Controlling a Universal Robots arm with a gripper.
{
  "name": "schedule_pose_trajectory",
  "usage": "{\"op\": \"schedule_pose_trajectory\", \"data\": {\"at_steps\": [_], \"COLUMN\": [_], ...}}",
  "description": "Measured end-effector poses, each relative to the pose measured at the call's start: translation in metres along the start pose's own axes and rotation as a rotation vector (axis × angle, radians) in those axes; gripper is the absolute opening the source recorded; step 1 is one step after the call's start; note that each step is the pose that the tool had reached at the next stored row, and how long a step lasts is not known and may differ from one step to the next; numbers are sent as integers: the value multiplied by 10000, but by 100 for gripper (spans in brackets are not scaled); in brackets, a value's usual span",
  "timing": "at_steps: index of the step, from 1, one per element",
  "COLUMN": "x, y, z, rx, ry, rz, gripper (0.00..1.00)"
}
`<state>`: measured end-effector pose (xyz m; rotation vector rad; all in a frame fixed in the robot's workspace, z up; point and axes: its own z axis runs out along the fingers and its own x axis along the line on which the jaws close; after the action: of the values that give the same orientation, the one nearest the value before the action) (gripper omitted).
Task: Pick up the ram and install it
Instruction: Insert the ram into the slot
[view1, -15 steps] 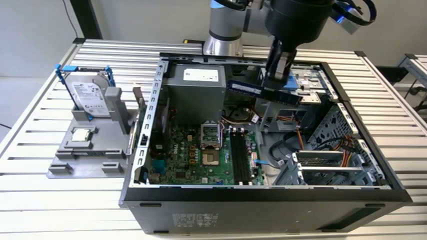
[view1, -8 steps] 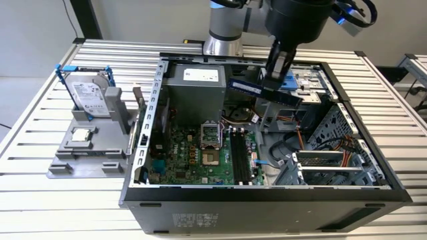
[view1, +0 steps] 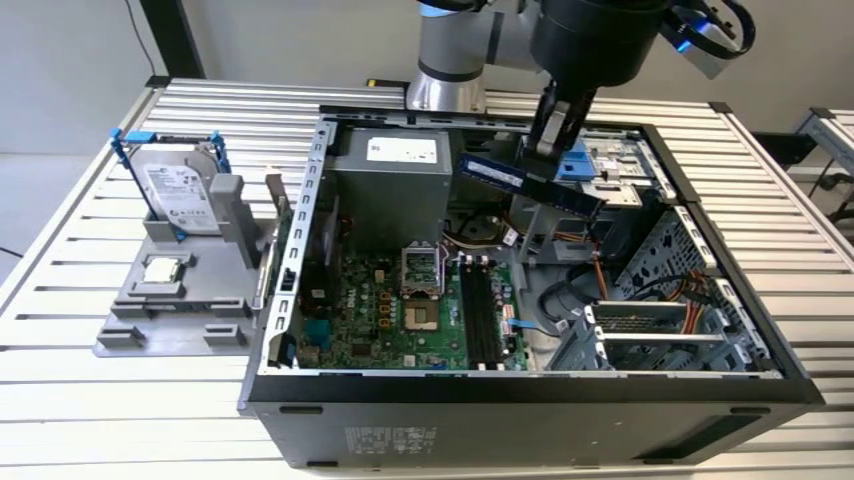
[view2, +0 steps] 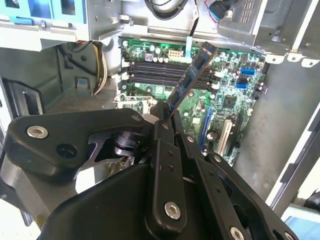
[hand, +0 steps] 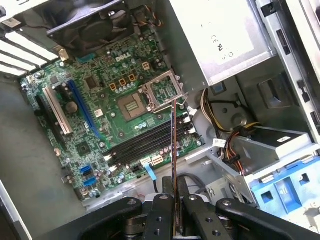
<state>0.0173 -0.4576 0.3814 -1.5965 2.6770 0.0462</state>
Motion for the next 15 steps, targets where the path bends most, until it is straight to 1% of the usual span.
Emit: {"op": "schedule_pose_trajectory", "data": {"at_steps": [1,2,15], "x": [0,0,0], "y": [0,0,0], "z": [0,0,-1], "rx": [4,20,71], "ry": [-1,-7,-25], "rz": [105,557,1961], "gripper": [0,0,0]}}
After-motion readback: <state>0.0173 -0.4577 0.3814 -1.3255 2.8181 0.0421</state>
